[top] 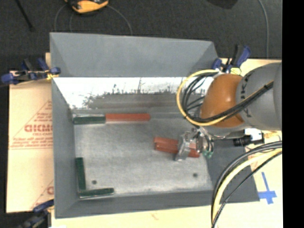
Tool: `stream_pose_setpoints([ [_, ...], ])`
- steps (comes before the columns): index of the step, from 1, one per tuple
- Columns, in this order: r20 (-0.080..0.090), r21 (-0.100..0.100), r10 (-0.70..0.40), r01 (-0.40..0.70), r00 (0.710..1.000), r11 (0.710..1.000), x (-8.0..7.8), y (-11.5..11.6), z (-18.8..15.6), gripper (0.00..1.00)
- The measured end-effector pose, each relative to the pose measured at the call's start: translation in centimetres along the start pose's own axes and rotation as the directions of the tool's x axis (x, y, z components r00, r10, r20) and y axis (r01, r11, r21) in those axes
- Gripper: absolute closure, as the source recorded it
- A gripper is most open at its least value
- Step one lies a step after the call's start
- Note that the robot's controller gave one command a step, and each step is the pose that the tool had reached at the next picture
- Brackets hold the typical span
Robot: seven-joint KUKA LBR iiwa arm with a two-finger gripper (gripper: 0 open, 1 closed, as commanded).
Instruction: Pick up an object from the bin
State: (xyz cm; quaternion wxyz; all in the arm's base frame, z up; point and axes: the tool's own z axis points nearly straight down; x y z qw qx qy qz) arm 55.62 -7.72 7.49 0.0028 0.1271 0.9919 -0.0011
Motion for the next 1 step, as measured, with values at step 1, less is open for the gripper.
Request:
stream_pose_setpoints([
  [1, 0.001, 0.0, -0.137, 0.137, 0.991, 0.991, -5.97, -2.65, -14.24, 1.0],
])
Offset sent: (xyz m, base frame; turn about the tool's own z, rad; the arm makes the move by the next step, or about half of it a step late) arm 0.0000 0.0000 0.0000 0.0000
